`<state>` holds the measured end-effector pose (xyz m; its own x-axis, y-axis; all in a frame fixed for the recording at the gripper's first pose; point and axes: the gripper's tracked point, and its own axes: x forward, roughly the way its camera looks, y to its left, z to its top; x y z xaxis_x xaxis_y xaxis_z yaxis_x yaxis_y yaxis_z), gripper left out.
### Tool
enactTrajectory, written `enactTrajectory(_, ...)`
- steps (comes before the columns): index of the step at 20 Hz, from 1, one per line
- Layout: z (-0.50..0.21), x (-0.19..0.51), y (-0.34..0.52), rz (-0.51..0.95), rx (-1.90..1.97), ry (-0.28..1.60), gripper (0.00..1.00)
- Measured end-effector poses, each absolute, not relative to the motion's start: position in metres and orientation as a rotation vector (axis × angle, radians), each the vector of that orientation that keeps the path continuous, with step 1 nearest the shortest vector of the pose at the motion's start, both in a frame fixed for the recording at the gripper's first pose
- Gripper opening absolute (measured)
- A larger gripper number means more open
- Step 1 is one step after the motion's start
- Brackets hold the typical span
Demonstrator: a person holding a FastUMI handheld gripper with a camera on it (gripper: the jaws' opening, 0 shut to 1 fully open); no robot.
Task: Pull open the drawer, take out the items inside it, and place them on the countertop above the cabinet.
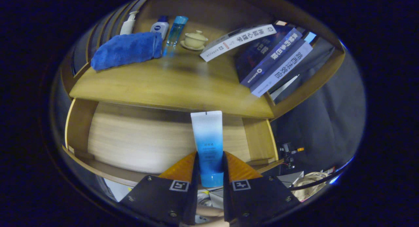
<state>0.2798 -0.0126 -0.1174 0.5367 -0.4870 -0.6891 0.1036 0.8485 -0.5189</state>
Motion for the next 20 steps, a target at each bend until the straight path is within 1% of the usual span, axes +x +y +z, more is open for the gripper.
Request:
enactTrajectory(5, -0.084, 0.280, 0.001, -0.368, -0.451, 0.851, 0.33)
enactTrajectory(10, -0.058, 0.316, 0.014, -0.316, -0.326, 0.737, 0.33)
enactTrajectory(14, -0.077, 0.361, 0.024, -0.225, -0.159, 0.719, 0.33)
enactTrajectory(18, -0.117, 0.385, 0.023, -0.161, -0.017, 0.763, 0.33)
enactTrajectory(20, -0.126, 0.392, 0.020, -0.147, 0.016, 0.762, 0.33)
